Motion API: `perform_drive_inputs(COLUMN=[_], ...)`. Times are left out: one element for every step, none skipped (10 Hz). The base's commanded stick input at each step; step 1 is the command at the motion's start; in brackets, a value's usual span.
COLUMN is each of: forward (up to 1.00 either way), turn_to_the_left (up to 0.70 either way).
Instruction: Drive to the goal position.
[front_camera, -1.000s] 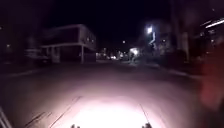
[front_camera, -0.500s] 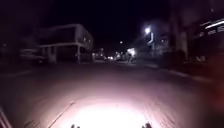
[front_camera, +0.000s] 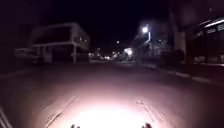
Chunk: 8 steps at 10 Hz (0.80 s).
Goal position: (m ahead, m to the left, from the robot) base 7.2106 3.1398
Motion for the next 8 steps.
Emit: perform_drive_inputs(forward=[0.6, 0.6, 0.6, 0.6, 0.6, 0.6, 0.6, 0.6], turn_to_the_left=[-0.15, -0.15, -0.15, -0.15, -0.15, -0.15, -0.15, -0.15])
